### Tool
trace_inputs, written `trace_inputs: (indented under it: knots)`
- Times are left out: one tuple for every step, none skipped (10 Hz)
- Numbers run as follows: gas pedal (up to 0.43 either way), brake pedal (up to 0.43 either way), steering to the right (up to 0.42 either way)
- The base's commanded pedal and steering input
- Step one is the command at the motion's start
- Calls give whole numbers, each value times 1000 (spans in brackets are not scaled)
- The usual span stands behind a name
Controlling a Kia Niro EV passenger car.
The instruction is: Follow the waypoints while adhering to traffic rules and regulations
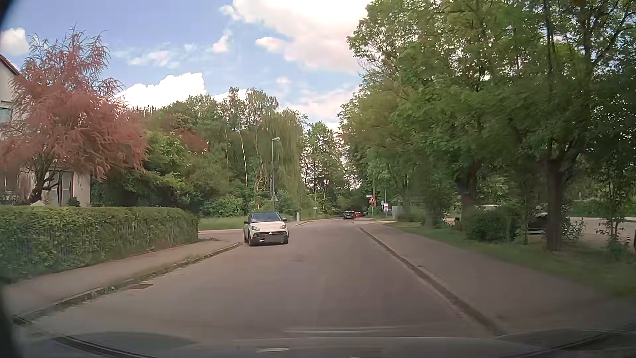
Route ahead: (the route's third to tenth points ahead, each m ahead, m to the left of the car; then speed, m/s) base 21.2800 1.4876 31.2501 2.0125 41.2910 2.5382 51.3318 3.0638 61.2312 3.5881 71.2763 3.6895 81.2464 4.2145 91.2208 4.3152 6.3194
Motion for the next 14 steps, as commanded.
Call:
trace_inputs:
  knots:
    - [39,18,-2]
    - [39,18,-1]
    - [39,18,0]
    - [39,18,2]
    - [39,18,4]
    - [39,18,4]
    - [39,18,6]
    - [39,18,9]
    - [39,18,9]
    - [39,18,9]
    - [39,18,8]
    - [39,18,7]
    - [39,18,7]
    - [39,18,7]
